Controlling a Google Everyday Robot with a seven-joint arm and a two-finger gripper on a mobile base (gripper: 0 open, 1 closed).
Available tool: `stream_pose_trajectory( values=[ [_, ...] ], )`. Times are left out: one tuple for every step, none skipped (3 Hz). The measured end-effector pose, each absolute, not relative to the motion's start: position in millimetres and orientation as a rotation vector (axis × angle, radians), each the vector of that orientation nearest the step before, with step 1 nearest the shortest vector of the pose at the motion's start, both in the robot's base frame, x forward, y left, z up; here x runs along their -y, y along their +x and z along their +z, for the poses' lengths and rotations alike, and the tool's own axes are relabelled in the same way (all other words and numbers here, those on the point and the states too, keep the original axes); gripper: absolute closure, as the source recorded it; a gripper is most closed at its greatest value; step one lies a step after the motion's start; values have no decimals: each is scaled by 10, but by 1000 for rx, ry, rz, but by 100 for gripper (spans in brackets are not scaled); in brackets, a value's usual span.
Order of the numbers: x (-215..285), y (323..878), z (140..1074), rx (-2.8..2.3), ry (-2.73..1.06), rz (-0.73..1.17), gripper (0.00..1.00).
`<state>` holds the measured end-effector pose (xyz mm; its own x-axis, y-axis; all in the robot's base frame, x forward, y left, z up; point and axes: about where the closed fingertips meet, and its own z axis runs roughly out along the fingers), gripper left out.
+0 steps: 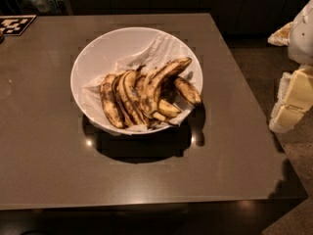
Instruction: Pick banana from white bowl
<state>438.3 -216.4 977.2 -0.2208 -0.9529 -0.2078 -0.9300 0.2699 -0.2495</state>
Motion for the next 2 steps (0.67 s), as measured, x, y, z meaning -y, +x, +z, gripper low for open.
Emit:
stream_pose_trajectory(
  values=[
    [2148,4386,9793,-2220,-1726,-109,0],
    [1988,4425,9899,-2150,-1811,-169,0]
  ],
)
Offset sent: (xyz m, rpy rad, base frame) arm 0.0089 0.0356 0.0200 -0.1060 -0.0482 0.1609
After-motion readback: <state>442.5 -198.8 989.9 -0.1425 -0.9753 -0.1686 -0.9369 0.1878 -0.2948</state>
